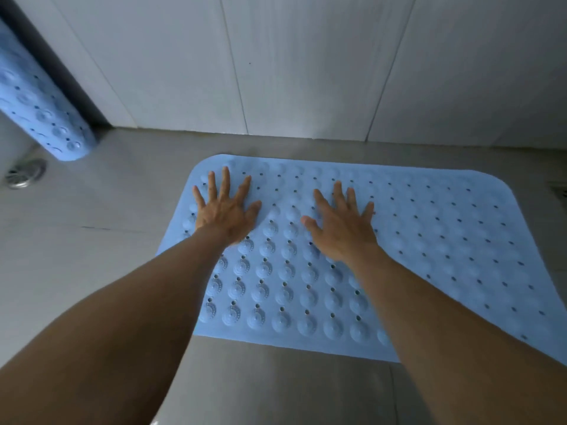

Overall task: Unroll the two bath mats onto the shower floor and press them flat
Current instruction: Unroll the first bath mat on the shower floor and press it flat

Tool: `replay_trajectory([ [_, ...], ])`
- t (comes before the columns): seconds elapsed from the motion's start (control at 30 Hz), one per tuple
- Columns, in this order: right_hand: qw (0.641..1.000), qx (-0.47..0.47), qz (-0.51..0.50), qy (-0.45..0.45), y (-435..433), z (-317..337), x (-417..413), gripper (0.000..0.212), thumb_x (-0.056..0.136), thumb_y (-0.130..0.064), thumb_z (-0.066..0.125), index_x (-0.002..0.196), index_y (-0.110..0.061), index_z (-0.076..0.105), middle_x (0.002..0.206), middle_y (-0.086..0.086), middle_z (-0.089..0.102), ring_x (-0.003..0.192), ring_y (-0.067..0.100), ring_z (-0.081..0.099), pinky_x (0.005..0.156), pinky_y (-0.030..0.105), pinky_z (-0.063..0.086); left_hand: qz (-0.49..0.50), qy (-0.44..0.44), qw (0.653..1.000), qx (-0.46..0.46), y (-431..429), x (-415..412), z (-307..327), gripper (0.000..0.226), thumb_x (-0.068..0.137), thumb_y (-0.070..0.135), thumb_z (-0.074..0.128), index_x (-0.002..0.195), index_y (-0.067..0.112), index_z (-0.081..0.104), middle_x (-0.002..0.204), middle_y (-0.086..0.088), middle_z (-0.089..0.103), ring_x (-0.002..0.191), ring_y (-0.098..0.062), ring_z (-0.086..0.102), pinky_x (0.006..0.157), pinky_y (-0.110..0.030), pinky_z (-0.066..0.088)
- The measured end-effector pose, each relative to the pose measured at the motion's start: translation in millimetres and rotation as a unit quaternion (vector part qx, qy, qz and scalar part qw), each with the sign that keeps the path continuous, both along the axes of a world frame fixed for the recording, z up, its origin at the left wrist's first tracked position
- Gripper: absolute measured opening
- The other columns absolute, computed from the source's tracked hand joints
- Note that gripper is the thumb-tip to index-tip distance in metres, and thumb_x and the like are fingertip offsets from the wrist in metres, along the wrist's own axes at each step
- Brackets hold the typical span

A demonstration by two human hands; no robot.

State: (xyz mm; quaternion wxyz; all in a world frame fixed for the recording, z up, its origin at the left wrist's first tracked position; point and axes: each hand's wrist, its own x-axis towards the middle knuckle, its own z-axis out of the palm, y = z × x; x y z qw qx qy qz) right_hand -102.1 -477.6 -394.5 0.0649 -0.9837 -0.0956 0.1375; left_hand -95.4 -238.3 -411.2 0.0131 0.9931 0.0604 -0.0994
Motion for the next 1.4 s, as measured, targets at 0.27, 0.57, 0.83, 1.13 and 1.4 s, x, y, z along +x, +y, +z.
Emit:
replay_trajectory([
  [0.27,0.999,-0.015,0.034,-0.014,69.5,-17.4,45.7,0.075,0.096,-0.071,0.005,0.159,-0.034,-0.006,0.167,0.003,-0.015,0.152,0.030,-0.017,0.115,0.069,-0.008,-0.037,-0.105,0.994,-0.009,29.0,20.8,-4.7,0.074,0.086,0.079,0.014,0.151,0.044,0.025,0.154,-0.012,0.027,0.147,-0.032,0.017,0.120,-0.052,0.007],
  [0.57,0.999,0.001,0.026,-0.019,82.5,-26.0,51.9,0.066,0.097,-0.068,0.008,0.156,-0.044,-0.010,0.168,-0.001,-0.013,0.154,0.026,-0.012,0.117,0.065,-0.006,-0.022,-0.025,0.999,-0.030,34.8,30.2,-15.7,0.082,0.083,0.083,0.003,0.154,0.047,-0.010,0.167,0.003,-0.011,0.152,-0.033,-0.012,0.118,-0.063,-0.005],
  [0.83,1.000,0.007,0.018,0.004,82.7,-21.3,52.5,0.060,0.100,-0.061,0.006,0.155,-0.045,-0.013,0.166,0.001,-0.018,0.153,0.024,-0.017,0.118,0.062,-0.012,-0.020,-0.028,0.999,-0.028,34.1,29.3,-12.5,0.080,0.082,0.085,0.003,0.152,0.050,-0.013,0.167,0.002,-0.009,0.152,-0.033,-0.009,0.119,-0.062,-0.004],
  [1.13,0.990,0.110,0.005,0.085,67.8,-3.4,60.6,0.059,0.106,-0.047,0.018,0.160,-0.029,0.004,0.168,0.000,-0.011,0.153,0.017,-0.012,0.119,0.054,-0.017,-0.028,0.018,0.999,-0.012,34.9,32.0,-11.4,0.084,0.078,0.087,-0.001,0.150,0.049,-0.021,0.165,0.001,-0.019,0.152,-0.033,-0.016,0.117,-0.066,-0.006],
  [1.4,0.974,0.218,-0.046,0.045,-13.5,19.0,24.2,0.058,0.106,-0.040,0.035,0.159,-0.021,0.021,0.167,0.002,0.012,0.154,0.015,0.004,0.123,0.036,0.004,-0.043,0.055,0.994,0.087,2.7,32.8,16.8,0.080,0.092,0.070,0.003,0.159,0.029,-0.007,0.166,-0.004,-0.016,0.151,-0.036,-0.015,0.112,-0.073,-0.008],
])
